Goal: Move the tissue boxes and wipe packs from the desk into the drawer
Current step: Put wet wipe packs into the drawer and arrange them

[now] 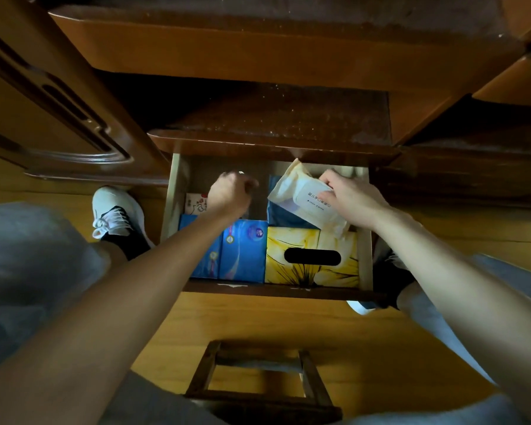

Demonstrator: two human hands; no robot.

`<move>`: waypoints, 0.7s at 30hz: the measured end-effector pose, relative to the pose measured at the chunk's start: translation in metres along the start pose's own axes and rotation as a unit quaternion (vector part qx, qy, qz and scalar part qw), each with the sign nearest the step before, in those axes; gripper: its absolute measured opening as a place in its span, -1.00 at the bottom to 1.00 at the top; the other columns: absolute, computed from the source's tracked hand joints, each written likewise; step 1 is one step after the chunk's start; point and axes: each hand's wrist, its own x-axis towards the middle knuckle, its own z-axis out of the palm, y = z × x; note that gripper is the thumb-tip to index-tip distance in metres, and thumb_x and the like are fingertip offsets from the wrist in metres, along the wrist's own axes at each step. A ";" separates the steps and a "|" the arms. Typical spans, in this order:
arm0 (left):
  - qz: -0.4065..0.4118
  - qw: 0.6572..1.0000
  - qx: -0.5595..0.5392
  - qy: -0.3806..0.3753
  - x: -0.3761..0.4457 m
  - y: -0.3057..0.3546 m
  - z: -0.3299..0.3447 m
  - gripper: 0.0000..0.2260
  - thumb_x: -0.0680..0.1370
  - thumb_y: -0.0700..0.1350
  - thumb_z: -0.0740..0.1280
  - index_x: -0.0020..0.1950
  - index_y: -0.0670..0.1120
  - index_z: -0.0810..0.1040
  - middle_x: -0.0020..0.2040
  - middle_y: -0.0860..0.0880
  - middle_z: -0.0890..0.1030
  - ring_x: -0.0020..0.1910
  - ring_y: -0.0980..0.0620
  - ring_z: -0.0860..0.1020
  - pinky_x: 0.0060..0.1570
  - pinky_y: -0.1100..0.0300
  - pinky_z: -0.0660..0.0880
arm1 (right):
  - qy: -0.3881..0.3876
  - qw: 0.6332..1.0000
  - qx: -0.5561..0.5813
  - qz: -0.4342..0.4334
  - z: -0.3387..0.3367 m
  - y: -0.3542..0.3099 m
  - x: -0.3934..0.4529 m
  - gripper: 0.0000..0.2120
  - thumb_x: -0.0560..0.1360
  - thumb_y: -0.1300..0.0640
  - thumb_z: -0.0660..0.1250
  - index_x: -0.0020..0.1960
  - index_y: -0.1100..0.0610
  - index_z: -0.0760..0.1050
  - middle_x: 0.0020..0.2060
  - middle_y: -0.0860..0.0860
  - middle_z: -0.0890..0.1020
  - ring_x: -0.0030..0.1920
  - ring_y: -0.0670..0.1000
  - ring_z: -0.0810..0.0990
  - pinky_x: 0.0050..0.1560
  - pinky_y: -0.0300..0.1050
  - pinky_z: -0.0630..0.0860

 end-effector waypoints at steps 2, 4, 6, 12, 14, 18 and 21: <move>0.063 0.994 0.070 -0.061 -0.004 0.001 0.005 -0.79 0.62 0.01 0.27 0.18 0.08 0.64 0.14 -0.01 0.67 0.21 -0.06 0.53 0.20 -0.02 0.46 | -0.001 1.000 -0.007 0.004 0.003 -0.006 0.003 -0.95 0.68 -0.06 0.18 0.12 -0.12 0.33 0.03 -0.03 0.65 -0.14 0.02 0.53 -0.16 -0.04 0.33; 0.060 0.991 0.095 -0.078 -0.006 0.009 0.014 -0.73 0.58 0.18 0.30 0.13 0.05 0.63 0.02 -0.01 0.67 0.10 -0.07 0.54 0.10 0.01 0.42 | -0.003 1.000 -0.004 0.015 0.005 -0.009 0.005 -0.90 0.69 -0.05 0.18 0.17 -0.08 0.36 0.07 0.01 0.67 -0.05 0.10 0.59 -0.13 -0.02 0.36; 0.023 0.990 0.110 -0.085 -0.003 0.017 0.024 -0.69 0.56 0.20 0.34 0.11 -0.01 0.58 -0.09 -0.02 0.64 -0.12 -0.03 0.52 -0.06 0.06 0.41 | -0.001 1.000 -0.005 0.027 0.005 -0.010 0.007 -0.85 0.68 -0.05 0.18 0.21 -0.04 0.37 0.05 0.02 0.66 -0.04 0.14 0.59 -0.14 -0.01 0.35; -0.076 0.983 0.125 -0.113 0.008 0.022 0.026 -0.86 0.60 -0.10 0.36 0.09 -0.14 0.59 0.01 -0.12 0.67 -0.04 -0.12 0.64 -0.21 0.10 0.45 | 0.014 0.998 0.003 0.069 0.003 0.001 0.010 -0.81 0.67 -0.07 0.19 0.23 -0.03 0.39 -0.04 -0.04 0.57 -0.09 0.11 0.50 -0.14 -0.03 0.31; -0.048 0.981 0.150 -0.115 0.007 0.020 0.026 -0.88 0.61 -0.11 0.35 0.07 -0.14 0.60 -0.01 -0.12 0.68 -0.02 -0.12 0.65 -0.22 0.10 0.44 | 0.017 0.997 0.005 0.070 0.006 0.003 0.012 -0.81 0.67 -0.07 0.19 0.23 -0.03 0.39 -0.06 -0.04 0.56 -0.11 0.11 0.49 -0.15 -0.02 0.30; -0.023 0.977 0.179 -0.113 0.006 0.022 0.027 -0.86 0.60 -0.09 0.37 0.09 -0.14 0.59 -0.07 -0.10 0.66 -0.14 -0.07 0.60 -0.24 0.10 0.42 | 0.019 0.998 0.003 0.059 0.016 0.002 0.019 -0.84 0.67 -0.06 0.19 0.21 -0.05 0.38 -0.08 -0.04 0.58 -0.11 0.11 0.51 -0.13 -0.02 0.32; -0.033 0.983 0.150 -0.096 0.006 0.021 0.026 -0.70 0.61 -0.14 0.36 0.32 -0.14 0.47 -0.06 -0.09 0.63 -0.13 -0.07 0.61 -0.26 0.10 0.46 | 0.032 0.999 0.006 0.031 0.021 -0.004 0.028 -0.90 0.68 -0.01 0.20 0.16 -0.05 0.36 -0.09 0.00 0.62 -0.15 0.14 0.54 -0.16 -0.01 0.33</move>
